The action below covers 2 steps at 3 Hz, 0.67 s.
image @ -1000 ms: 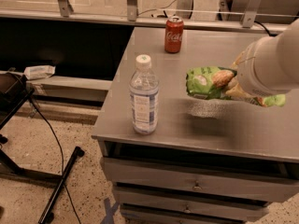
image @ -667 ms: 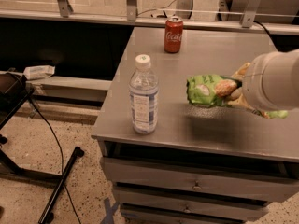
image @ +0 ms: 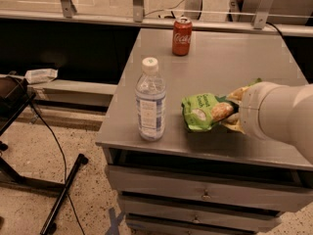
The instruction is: Move green rice chip bag near blue plastic bottle
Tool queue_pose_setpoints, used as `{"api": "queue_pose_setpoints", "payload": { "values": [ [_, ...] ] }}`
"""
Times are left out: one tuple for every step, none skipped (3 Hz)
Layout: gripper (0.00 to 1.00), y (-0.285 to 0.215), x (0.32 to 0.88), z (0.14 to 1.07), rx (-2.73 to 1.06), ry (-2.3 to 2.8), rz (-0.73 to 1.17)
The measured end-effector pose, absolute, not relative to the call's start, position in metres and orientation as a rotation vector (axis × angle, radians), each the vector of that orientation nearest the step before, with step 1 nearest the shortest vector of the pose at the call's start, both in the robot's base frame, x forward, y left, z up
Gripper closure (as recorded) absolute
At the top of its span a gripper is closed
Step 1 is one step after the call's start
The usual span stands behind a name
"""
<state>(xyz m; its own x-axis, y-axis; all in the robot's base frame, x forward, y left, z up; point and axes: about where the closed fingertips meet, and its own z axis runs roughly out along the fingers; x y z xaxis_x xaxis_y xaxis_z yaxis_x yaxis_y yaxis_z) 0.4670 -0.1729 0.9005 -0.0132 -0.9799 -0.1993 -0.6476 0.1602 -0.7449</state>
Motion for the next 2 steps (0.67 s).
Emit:
{"api": "queue_pose_setpoints", "payload": {
  "values": [
    [0.85,-0.158,0.457,0.886,-1.615,1.701,-0.610],
    [0.54,-0.146,0.447,0.872,-1.681,1.686,-0.623]
  ]
}}
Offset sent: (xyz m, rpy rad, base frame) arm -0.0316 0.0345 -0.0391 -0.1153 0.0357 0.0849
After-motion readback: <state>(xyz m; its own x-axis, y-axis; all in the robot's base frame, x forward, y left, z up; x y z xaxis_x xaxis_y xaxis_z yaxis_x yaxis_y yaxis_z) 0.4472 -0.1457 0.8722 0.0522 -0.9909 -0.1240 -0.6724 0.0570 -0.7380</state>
